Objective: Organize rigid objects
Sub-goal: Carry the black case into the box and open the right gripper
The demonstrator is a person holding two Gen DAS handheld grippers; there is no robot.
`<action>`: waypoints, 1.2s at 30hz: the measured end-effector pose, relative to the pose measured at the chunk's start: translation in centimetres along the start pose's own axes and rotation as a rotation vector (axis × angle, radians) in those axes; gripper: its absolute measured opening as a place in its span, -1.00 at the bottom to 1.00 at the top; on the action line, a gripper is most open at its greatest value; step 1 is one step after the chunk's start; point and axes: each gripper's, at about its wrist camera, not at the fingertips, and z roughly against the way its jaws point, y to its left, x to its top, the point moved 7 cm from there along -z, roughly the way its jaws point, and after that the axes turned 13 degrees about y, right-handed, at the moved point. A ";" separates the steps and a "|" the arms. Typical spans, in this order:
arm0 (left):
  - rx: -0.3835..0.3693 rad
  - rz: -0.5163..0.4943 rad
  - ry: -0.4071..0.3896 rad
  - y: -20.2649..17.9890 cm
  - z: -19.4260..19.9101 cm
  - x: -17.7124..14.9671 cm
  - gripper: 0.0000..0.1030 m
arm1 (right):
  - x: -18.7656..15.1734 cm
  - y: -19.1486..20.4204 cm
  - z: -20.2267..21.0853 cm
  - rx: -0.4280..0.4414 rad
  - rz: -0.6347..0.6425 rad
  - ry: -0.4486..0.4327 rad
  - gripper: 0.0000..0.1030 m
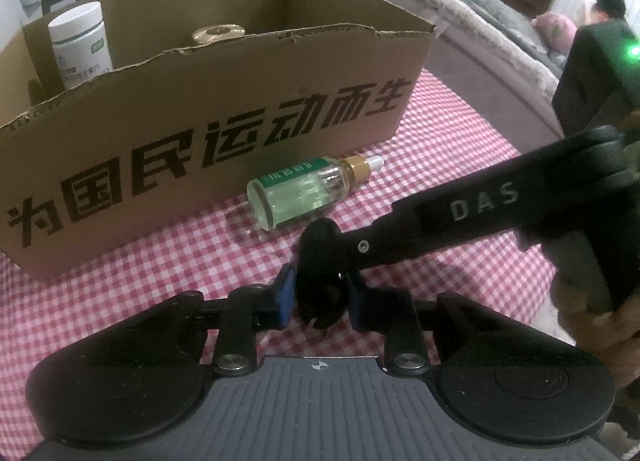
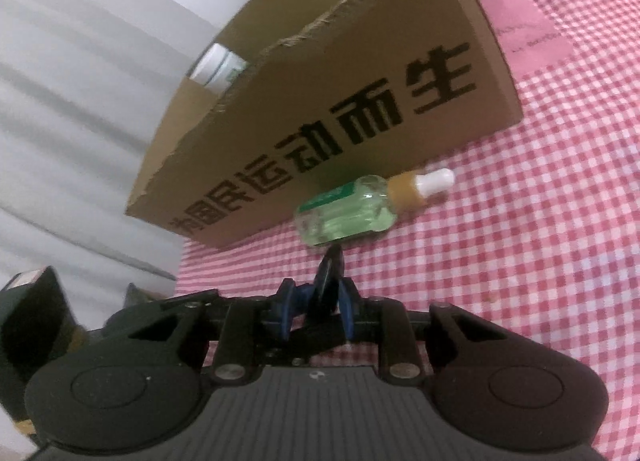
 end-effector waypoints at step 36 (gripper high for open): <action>0.052 -0.013 -0.080 -0.8 3.6 -0.4 -0.59 | -1.1 2.0 1.7 0.083 -0.022 -0.062 -0.55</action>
